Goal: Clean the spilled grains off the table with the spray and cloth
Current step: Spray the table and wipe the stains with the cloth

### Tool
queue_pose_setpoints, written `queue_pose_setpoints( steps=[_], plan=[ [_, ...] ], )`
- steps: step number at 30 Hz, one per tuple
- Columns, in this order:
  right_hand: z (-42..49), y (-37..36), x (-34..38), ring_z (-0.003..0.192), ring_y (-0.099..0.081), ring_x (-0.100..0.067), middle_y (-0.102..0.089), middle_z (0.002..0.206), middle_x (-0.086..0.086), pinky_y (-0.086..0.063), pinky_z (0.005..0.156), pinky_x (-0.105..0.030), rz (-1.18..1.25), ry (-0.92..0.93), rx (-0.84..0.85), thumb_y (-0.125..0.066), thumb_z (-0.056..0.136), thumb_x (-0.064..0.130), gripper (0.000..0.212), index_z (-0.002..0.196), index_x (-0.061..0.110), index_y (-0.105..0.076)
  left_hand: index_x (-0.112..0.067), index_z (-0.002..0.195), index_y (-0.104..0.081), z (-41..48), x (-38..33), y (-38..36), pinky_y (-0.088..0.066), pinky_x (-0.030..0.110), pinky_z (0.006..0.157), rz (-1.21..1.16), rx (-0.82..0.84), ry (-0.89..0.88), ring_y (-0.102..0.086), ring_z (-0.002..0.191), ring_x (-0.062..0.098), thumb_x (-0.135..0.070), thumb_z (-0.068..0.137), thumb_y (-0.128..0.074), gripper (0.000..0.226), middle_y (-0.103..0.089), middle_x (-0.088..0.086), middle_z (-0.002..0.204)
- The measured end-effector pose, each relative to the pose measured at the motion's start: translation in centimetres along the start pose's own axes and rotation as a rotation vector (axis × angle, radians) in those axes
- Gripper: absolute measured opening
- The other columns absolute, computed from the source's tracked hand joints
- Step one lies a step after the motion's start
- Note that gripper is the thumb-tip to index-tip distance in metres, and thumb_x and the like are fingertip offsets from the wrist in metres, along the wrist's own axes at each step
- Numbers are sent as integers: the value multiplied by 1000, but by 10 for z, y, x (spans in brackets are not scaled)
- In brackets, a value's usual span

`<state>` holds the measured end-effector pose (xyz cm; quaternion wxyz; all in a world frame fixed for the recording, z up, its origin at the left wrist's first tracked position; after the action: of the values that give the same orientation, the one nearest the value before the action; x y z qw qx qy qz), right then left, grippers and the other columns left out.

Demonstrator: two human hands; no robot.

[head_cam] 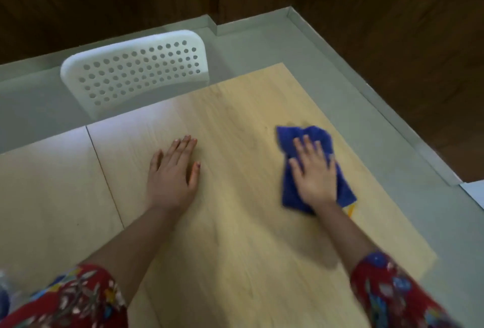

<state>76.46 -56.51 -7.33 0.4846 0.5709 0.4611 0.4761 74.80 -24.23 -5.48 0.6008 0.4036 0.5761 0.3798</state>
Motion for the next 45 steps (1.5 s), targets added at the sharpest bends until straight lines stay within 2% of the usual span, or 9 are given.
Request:
queue_pose_setpoints(
  steps=[4,7,12,21,26,32,36,42,45],
  plan=[
    [45,13,-62,151,-4,-21,-6,164,6,-5,119,-54,77,-413,9,-22,101,50,57,155,34,-12,-24,150,-31,-18,-30,0,-14,33,117,11,60,-180,-28,144,14,-43,96,-20,59,-29,-7,156],
    [55,8,19,151,-5,-21,-6,164,5,-4,119,-52,59,-191,21,-24,101,48,58,155,31,-13,-32,153,-14,-43,-52,-11,-7,34,120,-52,99,-103,-8,147,7,-48,94,-13,61,-7,-16,158],
    [7,-2,76,150,-3,-14,-5,163,10,-3,121,-45,84,59,53,-22,102,48,57,155,31,-12,-32,154,-18,-78,-64,-42,-10,38,120,61,139,-112,-10,148,8,-46,94,-16,61,-13,-14,160],
    [-124,12,-190,149,-14,-20,-17,162,3,-13,118,-51,102,-680,-103,-23,101,47,58,155,27,-19,-27,153,-23,-78,-64,-39,-4,35,120,58,119,-111,-7,147,4,-45,95,-19,62,-12,-15,159],
    [-151,6,-209,151,-1,-20,-5,164,6,-4,118,-56,119,-809,1,-20,102,47,58,156,30,-8,-23,151,-30,-75,-67,-40,-10,39,118,73,95,-124,-18,147,11,-43,92,-21,63,-22,-9,158],
    [-89,-1,-3,150,-12,-20,-14,163,5,-10,119,-49,52,-182,-51,-14,94,50,64,154,28,-19,-23,151,-30,-76,-65,-39,-8,37,118,79,79,-117,-18,147,10,-40,93,-25,61,-23,-9,158],
    [-183,-13,72,150,-12,-15,-17,162,9,-7,120,-42,112,186,7,-30,98,48,59,154,31,-21,-24,151,-29,-76,-66,-36,-8,37,119,57,88,-126,-14,147,8,-38,94,-26,59,-21,-10,159],
    [-193,3,-162,149,-18,-21,-18,162,4,-19,117,-53,16,-502,-43,-23,99,47,59,154,28,-22,-24,152,-28,-75,-64,-39,-7,38,119,78,82,-113,-12,148,8,-38,93,-25,61,-19,-10,160],
    [-126,10,-144,150,-8,-23,-11,164,2,-11,118,-53,90,-601,-57,-26,101,45,58,155,26,-16,-21,151,-31,-73,-64,-42,-12,41,118,96,81,-121,-19,147,13,-38,91,-24,63,-24,-7,159]
  ],
)
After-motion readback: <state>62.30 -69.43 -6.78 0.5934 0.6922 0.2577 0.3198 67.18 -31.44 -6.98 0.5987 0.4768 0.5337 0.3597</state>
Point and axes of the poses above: each hand's wrist, its own z-axis towards the middle knuckle, its own y-axis out of the back of the hand, x = y × z, the point moved 10 cm from there along z, towards the middle knuckle
